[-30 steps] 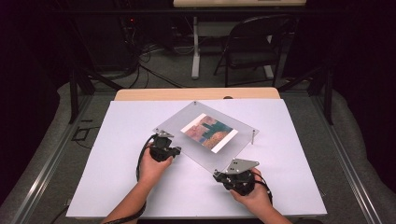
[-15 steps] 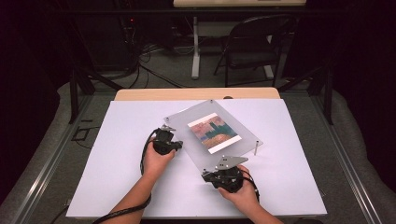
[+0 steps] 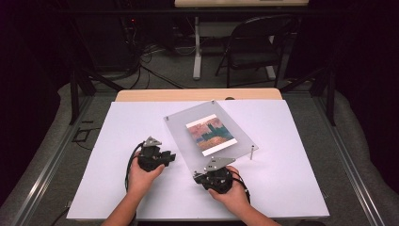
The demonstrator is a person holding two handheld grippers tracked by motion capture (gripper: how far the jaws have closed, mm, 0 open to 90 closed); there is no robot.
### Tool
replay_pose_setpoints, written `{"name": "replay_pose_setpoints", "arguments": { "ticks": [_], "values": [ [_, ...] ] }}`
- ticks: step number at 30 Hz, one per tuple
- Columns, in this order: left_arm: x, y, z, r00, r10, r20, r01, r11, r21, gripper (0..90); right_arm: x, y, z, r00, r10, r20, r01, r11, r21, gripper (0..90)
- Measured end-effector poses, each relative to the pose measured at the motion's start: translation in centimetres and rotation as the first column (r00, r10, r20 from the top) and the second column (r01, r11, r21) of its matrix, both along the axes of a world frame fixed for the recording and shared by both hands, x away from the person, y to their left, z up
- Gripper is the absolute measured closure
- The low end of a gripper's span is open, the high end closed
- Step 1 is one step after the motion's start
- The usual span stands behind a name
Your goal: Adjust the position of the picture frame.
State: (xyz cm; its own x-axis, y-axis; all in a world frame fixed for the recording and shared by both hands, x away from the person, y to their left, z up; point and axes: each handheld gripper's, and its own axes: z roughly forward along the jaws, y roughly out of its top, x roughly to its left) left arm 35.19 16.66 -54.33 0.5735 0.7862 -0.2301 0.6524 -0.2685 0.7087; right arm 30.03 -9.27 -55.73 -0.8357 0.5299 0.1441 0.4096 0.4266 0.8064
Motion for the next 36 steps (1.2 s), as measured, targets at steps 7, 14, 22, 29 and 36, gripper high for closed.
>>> {"name": "replay_pose_setpoints", "arguments": {
  "ticks": [7, 14, 22, 29, 36],
  "values": [
    [-2.9, -0.5, -0.4, 0.9988, -0.047, 0.016, 0.047, 0.9986, -0.024, 57.0, -1.2, -2.8, 0.4, 0.9999, 0.007, 0.013, -0.007, 1.0, -0.013, 70.0],
    [-5.6, -2.7, -0.1, 0.9905, -0.134, 0.031, 0.135, 0.9902, -0.036, 57.0, -2.3, -7.9, 2.3, 0.9915, -0.094, 0.09, 0.097, 0.995, -0.031, 64.1],
    [-6.5, -4.7, -0.6, 0.9767, -0.214, 0.017, 0.215, 0.9749, -0.06, 57.1, -1.2, -13.1, 2.7, 0.9479, -0.286, 0.139, 0.294, 0.955, -0.036, 60.1],
    [-6.5, -6.3, -1.0, 0.9692, -0.243, 0.038, 0.245, 0.9673, -0.065, 56.4, -0.1, -15.5, 2.5, 0.9211, -0.372, 0.115, 0.376, 0.926, -0.017, 60.6],
    [-5.7, -7.5, -1.3, 0.9656, -0.257, 0.04, 0.259, 0.9644, -0.055, 63.9, 0.9, -16.5, 2.0, 0.9044, -0.416, 0.094, 0.419, 0.908, -0.016, 62.2]
  ]
}}
